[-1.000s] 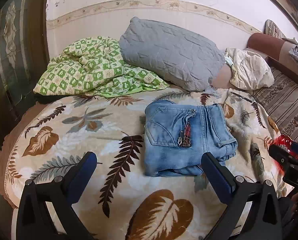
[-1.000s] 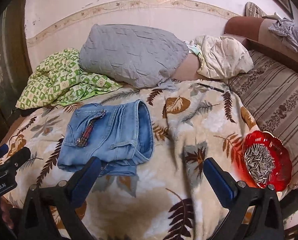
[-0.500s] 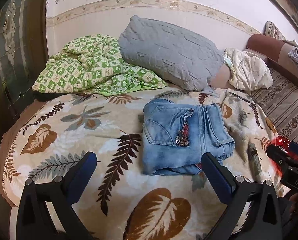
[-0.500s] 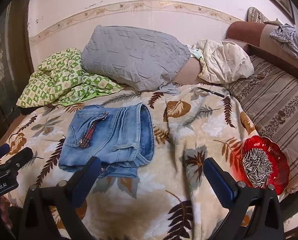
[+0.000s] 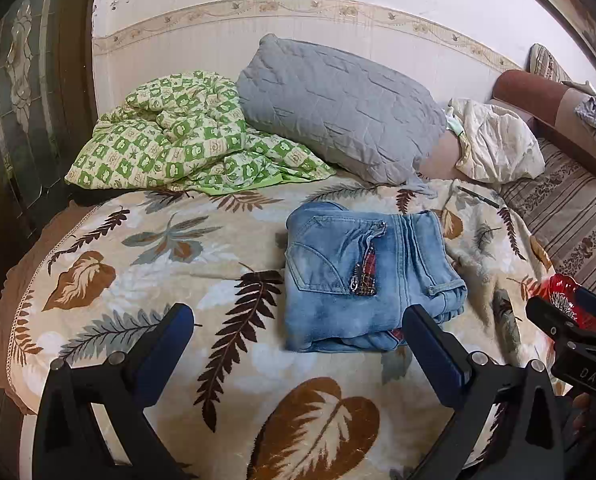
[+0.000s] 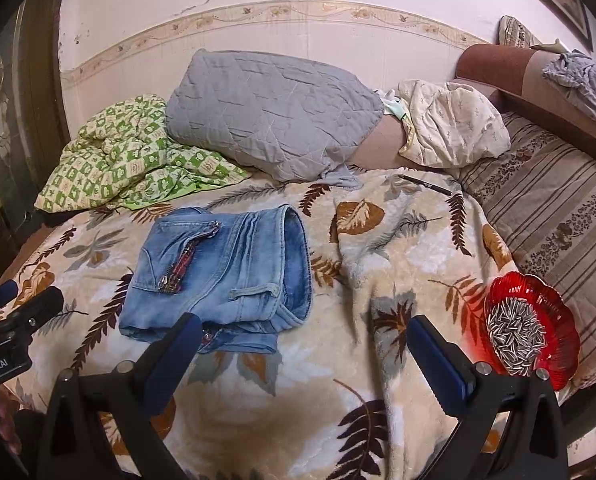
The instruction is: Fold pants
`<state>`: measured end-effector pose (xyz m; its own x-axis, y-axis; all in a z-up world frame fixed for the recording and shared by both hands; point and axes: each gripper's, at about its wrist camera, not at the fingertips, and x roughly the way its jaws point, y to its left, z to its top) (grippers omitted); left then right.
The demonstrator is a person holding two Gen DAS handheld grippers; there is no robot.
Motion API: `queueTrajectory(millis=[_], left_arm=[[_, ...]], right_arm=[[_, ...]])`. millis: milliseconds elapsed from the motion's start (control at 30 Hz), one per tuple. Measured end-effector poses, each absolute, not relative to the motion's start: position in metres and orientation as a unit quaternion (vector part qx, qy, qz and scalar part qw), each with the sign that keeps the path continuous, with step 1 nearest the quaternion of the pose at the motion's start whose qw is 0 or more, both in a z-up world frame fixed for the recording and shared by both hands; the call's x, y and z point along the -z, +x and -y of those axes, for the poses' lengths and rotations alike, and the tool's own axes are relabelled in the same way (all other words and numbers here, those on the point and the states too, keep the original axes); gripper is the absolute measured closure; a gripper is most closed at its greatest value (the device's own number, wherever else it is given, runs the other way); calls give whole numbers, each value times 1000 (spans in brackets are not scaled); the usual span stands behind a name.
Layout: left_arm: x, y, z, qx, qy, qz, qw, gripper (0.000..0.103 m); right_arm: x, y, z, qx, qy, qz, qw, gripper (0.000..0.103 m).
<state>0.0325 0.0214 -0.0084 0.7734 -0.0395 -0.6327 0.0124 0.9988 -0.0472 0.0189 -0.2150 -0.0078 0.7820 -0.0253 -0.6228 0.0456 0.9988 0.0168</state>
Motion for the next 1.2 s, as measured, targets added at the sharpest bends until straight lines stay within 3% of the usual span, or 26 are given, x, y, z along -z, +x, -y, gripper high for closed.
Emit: queueTrajectory(millis=[1200], left_arm=[[3, 32, -16, 13, -15, -335, 942, 0]], right_arm=[[11, 20, 215, 15, 11, -331, 943, 0]])
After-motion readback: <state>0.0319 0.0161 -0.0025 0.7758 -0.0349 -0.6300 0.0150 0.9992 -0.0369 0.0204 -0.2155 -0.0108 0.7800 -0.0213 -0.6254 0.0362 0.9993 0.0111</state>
